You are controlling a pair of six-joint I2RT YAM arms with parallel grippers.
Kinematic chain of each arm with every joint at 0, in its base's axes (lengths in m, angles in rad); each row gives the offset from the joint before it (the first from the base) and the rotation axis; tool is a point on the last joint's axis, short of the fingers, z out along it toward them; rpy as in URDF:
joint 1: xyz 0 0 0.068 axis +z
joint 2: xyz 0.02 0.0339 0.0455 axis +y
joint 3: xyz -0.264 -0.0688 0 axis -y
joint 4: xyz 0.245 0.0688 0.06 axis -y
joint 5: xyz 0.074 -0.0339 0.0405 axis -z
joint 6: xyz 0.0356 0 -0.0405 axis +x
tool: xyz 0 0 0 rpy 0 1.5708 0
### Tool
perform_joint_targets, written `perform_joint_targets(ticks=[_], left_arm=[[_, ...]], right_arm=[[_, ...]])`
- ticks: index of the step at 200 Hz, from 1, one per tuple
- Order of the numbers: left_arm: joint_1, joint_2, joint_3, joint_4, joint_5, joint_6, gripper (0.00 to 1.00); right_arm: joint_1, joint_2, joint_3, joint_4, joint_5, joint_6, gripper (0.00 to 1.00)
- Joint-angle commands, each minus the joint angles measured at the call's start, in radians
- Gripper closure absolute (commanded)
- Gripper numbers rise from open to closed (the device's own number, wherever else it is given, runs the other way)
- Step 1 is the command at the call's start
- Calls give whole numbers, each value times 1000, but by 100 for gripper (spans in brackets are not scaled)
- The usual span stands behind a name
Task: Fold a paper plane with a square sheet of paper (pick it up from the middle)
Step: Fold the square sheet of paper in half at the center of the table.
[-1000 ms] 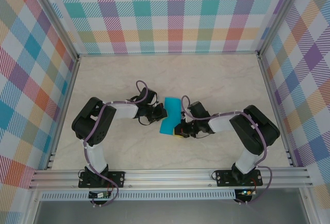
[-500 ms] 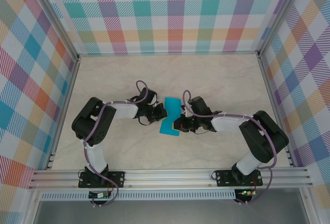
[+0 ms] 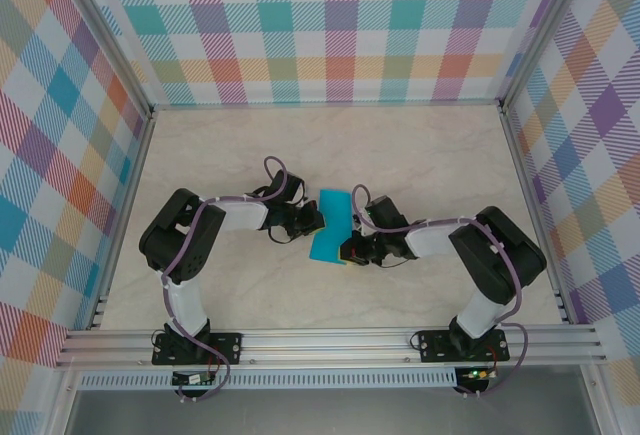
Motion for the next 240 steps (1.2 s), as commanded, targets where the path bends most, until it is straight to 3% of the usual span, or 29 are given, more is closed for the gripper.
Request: perform_joint_targets(ticks=[1, 44, 84, 111, 155, 240], left_arm=[[-13, 43, -14, -99, -17, 21, 100], [-13, 43, -16, -102, -17, 23, 100], [-14, 47, -23, -104, -20, 25, 100], [-13, 47, -22, -103, -20, 24, 100], [-13, 49, -25, -104, -21, 28, 100], [-13, 52, -27, -105, -18, 31, 100]], right_arm=[[5, -15, -5, -41, 36, -29, 96], [-30, -71, 139, -111, 42, -49, 97], [-117, 18, 230, -71, -32, -56, 97], [-125, 73, 261, -62, -65, -68, 97], [-132, 118, 216, -47, -7, -79, 97], [-136, 136, 137, -5, -34, -71, 96]])
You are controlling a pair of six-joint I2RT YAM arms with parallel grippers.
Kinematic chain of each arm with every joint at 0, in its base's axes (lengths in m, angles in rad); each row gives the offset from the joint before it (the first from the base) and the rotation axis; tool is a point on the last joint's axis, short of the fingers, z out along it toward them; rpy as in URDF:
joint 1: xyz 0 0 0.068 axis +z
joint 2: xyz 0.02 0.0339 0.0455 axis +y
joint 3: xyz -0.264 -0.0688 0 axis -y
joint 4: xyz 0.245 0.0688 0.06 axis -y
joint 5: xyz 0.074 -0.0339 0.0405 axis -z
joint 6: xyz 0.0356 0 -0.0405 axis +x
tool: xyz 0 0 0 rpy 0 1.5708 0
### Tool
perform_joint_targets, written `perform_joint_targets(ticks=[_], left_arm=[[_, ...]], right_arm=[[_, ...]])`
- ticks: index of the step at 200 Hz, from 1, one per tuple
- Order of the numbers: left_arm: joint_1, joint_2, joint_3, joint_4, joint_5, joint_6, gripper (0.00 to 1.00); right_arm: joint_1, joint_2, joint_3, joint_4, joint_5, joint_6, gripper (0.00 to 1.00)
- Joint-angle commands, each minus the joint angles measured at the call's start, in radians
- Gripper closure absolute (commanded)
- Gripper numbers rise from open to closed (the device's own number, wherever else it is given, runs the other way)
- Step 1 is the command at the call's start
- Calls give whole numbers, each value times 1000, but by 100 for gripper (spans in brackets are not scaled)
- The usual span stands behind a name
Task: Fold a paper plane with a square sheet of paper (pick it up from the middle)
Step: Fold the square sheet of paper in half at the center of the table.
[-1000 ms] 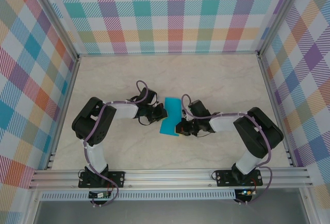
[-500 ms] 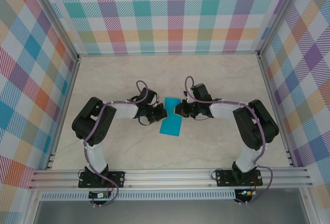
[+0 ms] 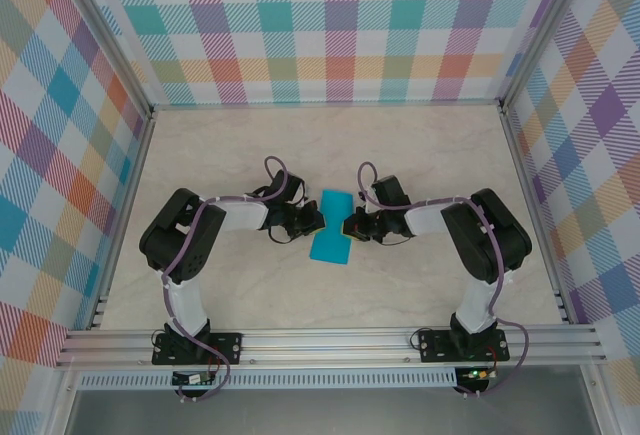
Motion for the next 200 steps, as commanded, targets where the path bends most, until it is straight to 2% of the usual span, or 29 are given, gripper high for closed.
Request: perform_joint_targets(ticks=[1, 46, 132, 200], left_arm=[[-13, 51, -26, -106, -22, 25, 100], [-13, 47, -31, -107, -25, 25, 100], [-13, 47, -40, -102, -25, 27, 100], [-13, 44, -39, -113, -27, 32, 100]], right_arm=[[0, -8, -19, -22, -7, -19, 96], [-21, -71, 77, -90, -21, -42, 95], [-64, 62, 123, -100, -17, -92, 95], [-65, 92, 143, -129, -4, -97, 94]])
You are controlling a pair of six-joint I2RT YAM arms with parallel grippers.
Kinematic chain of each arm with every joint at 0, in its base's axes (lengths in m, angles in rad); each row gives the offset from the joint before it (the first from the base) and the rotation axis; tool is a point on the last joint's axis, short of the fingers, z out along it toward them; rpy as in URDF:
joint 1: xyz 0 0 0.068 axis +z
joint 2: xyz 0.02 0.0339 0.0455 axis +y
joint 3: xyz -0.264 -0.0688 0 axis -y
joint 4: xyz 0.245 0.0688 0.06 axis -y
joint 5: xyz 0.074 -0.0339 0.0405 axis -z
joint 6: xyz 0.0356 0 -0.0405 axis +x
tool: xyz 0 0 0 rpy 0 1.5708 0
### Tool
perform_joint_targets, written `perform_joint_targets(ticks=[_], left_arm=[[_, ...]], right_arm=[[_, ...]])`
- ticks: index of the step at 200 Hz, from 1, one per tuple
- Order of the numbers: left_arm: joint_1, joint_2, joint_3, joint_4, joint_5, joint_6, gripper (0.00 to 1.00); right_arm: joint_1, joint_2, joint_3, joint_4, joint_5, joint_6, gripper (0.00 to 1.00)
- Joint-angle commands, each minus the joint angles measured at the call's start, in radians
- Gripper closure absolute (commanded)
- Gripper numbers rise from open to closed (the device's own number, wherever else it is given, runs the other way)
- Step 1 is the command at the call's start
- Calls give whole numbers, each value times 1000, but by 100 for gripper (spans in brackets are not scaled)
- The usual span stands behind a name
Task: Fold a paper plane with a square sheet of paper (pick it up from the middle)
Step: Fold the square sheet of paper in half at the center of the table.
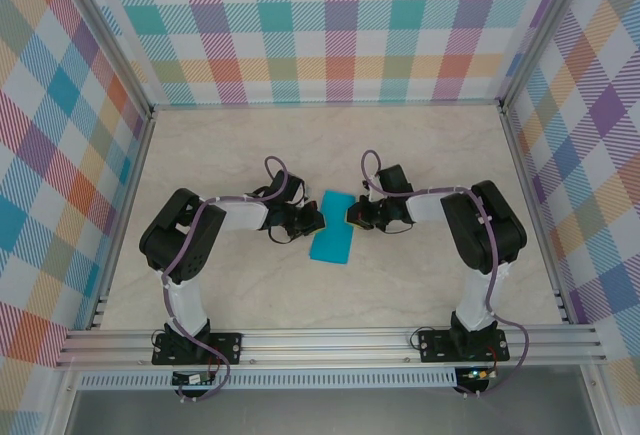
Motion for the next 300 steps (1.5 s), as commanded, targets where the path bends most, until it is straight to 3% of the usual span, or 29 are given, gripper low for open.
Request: perform_joint_targets(ticks=[1, 51, 164, 236, 300], left_arm=[[-13, 44, -37, -114, -27, 24, 100], [-13, 38, -39, -120, -31, 28, 100], [-13, 34, -46, -125, -35, 32, 100], [-13, 33, -40, -137, -35, 42, 100], [-13, 26, -36, -148, -37, 43, 100]], right_arm=[[1, 23, 25, -48, 3, -26, 94], [-17, -65, 80, -60, -52, -12, 94], [-44, 101, 111, -74, -26, -21, 93], [-50, 21, 227, -227, -33, -53, 91], [-57, 83, 260, -248, 28, -67, 95]])
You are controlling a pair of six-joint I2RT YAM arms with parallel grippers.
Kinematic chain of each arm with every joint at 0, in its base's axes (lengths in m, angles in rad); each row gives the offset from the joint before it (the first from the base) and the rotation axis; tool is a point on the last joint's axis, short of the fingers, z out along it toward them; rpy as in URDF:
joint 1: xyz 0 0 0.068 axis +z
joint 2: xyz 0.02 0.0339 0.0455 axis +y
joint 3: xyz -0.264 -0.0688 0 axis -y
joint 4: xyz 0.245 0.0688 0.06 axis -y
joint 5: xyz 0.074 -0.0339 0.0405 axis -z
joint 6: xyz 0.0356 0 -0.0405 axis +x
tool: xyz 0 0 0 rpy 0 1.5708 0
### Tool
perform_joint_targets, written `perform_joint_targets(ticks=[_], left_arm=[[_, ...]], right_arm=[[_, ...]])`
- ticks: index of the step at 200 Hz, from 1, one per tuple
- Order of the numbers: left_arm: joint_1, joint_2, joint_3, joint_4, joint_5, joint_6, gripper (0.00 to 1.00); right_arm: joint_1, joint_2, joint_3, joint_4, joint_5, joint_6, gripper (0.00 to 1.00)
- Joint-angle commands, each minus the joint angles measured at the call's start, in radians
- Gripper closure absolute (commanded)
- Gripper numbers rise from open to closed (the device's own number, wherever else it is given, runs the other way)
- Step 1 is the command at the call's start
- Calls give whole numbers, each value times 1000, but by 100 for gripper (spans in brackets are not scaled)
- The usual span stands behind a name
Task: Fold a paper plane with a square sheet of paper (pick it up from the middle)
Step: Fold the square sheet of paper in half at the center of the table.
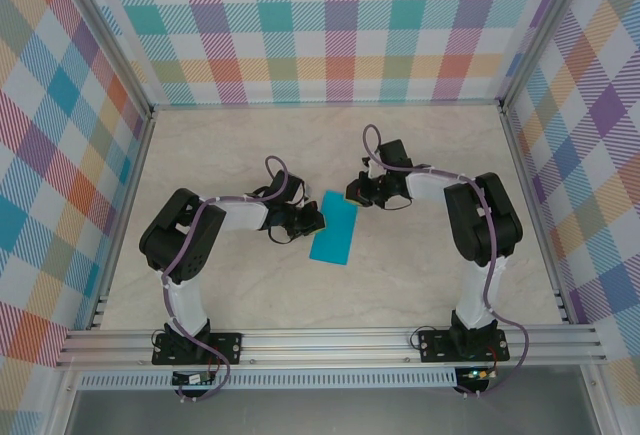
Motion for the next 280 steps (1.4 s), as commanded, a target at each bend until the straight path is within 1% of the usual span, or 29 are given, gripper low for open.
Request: perform_joint_targets(ticks=[1, 21, 56, 98, 118, 158, 187, 241, 280], left_arm=[[-14, 26, -34, -148, -38, 27, 100], [-13, 22, -32, -152, -38, 27, 100], [-13, 21, -34, -155, -40, 30, 100], [-13, 25, -31, -166, -42, 39, 100], [-13, 27, -31, -164, -40, 39, 100], [-13, 25, -35, -163, -39, 39, 100], [-13, 22, -36, -163, -42, 39, 100], [-13, 22, -40, -161, -43, 39, 100], [-13, 19, -39, -166, -44, 40, 100]], right_arm=[[-6, 28, 9, -45, 44, -28, 95], [-6, 56, 11, -71, 94, -35, 95], [-6, 92, 2, -91, 86, -35, 95], [-7, 19, 68, -164, 70, -67, 94], [-18, 12, 104, -183, 61, -73, 94], [-32, 57, 120, -160, 38, -64, 94], [-32, 93, 114, -168, 82, -66, 94], [-32, 133, 95, -188, 90, -55, 94], [-43, 85, 123, -174, 15, -30, 94]])
